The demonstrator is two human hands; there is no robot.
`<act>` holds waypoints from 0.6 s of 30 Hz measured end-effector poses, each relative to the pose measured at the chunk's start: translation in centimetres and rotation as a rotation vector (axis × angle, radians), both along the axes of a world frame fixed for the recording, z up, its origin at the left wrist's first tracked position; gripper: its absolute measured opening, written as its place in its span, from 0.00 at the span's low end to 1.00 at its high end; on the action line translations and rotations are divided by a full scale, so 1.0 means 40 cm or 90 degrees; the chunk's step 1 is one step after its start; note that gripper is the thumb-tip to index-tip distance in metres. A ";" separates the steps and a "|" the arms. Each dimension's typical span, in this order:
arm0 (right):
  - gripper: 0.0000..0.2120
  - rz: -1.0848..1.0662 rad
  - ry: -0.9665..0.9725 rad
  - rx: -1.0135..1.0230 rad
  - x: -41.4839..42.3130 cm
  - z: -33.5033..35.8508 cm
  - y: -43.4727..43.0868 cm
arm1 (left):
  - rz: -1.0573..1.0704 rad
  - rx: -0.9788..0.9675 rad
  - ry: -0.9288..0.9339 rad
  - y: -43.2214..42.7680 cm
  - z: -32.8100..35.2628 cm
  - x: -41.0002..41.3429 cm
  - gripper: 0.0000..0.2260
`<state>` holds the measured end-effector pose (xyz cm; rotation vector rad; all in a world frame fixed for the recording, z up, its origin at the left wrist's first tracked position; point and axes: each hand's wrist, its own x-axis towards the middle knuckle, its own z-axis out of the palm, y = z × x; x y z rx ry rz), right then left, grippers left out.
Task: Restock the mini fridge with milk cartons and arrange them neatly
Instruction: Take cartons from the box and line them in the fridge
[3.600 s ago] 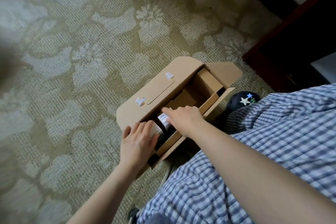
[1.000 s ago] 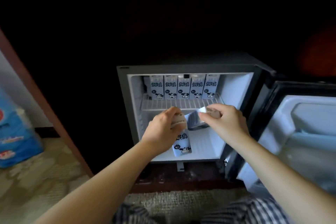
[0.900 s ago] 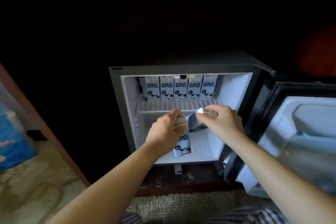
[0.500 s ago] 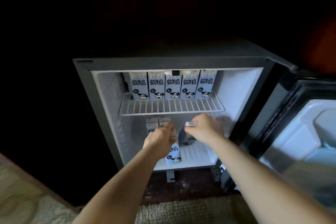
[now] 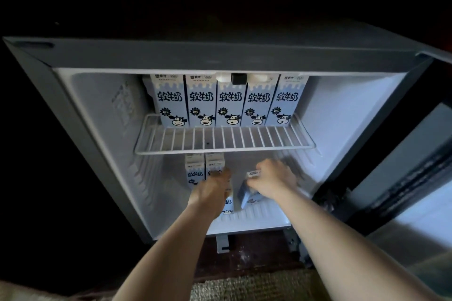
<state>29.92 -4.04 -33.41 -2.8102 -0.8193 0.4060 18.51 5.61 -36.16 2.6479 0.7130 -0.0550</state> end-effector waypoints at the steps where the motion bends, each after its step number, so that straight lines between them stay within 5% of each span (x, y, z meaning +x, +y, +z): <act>1: 0.14 -0.004 -0.003 0.009 0.004 -0.008 0.004 | 0.002 0.007 -0.002 -0.001 -0.006 0.008 0.14; 12: 0.17 -0.052 0.028 0.121 0.010 -0.080 -0.001 | 0.069 -0.033 -0.045 -0.033 -0.038 0.078 0.14; 18: 0.23 -0.154 0.174 0.264 0.029 -0.099 -0.009 | 0.188 -0.161 -0.143 -0.046 -0.073 0.075 0.19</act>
